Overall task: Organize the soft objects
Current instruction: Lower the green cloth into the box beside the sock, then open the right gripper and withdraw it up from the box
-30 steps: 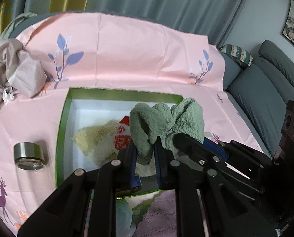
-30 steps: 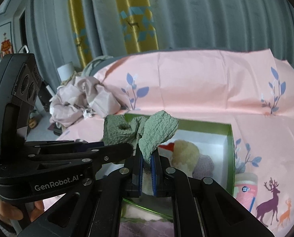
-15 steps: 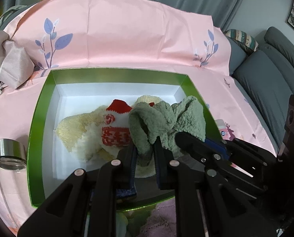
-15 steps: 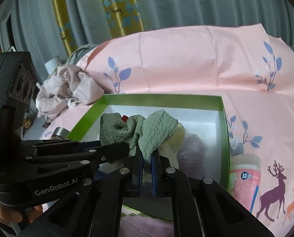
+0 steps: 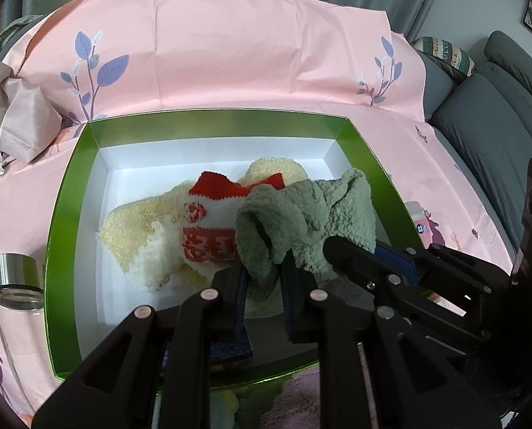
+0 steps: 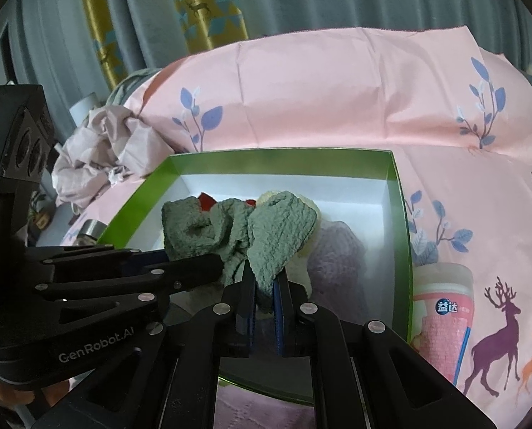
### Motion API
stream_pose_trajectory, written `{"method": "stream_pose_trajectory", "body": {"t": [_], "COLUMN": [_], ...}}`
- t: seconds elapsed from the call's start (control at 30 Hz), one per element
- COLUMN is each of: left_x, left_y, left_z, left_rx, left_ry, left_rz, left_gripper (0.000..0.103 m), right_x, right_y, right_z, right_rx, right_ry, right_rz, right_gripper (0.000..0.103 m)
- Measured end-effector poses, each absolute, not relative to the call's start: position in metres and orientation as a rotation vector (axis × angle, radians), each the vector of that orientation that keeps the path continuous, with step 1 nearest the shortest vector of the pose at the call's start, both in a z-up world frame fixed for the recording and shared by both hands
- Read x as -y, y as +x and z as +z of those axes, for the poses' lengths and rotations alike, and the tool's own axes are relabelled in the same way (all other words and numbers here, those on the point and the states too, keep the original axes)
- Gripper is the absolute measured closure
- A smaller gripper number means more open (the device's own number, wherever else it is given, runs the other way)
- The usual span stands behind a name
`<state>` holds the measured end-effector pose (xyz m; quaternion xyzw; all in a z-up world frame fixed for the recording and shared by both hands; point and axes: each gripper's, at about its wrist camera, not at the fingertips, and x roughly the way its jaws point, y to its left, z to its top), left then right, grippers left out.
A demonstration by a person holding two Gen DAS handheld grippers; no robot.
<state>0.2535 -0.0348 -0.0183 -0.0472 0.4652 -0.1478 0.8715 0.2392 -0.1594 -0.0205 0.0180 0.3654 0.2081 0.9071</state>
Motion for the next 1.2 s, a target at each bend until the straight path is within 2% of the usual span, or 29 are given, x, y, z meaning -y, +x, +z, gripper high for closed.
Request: {"method": "stream_pose_trajectory", "body": {"t": [0.1,0.27,0.37,0.53,0.67,0.77,0.93,1.13,1.2], "left_x": [0.035,0.028,0.026,0.025,0.02,0.02,0.021,0.017,0.015], "left_y": [0.252,0.251,0.248,0.245,0.242,0.239,0.234,0.224,0.219], "left_z": [-0.018,-0.019,-0.018,-0.014,-0.01,-0.008,-0.004,0.001,0.002], "left_rx": [-0.975,-0.984,-0.978,-0.971,-0.957,-0.951,-0.946,-0.934,-0.931], "left_ry": [-0.084,-0.098,-0.091,-0.077,-0.077,-0.067,-0.051,-0.037,-0.038], "left_rz": [-0.297,-0.269,-0.252,-0.225,-0.214,-0.209,-0.201,-0.172,-0.166], "left_gripper": [0.081,0.057,0.047,0.033,0.021,0.021,0.018,0.017,0.016], "right_x": [0.159,0.162,0.165,0.173,0.184,0.191,0.192,0.192,0.193], "right_y": [0.238,0.237,0.236,0.235,0.233,0.229,0.223,0.212,0.207], "right_z": [-0.02,-0.018,-0.018,-0.016,-0.013,-0.01,-0.004,0.002,0.004], "right_rx": [-0.752,-0.759,-0.768,-0.774,-0.777,-0.769,-0.763,-0.75,-0.745], "right_ry": [0.018,0.008,0.008,0.015,0.042,0.06,0.064,0.075,0.086], "right_rz": [0.418,0.394,0.379,0.337,0.31,0.307,0.312,0.319,0.328], "right_gripper": [0.094,0.094,0.093,0.076,0.053,0.043,0.041,0.034,0.027]}}
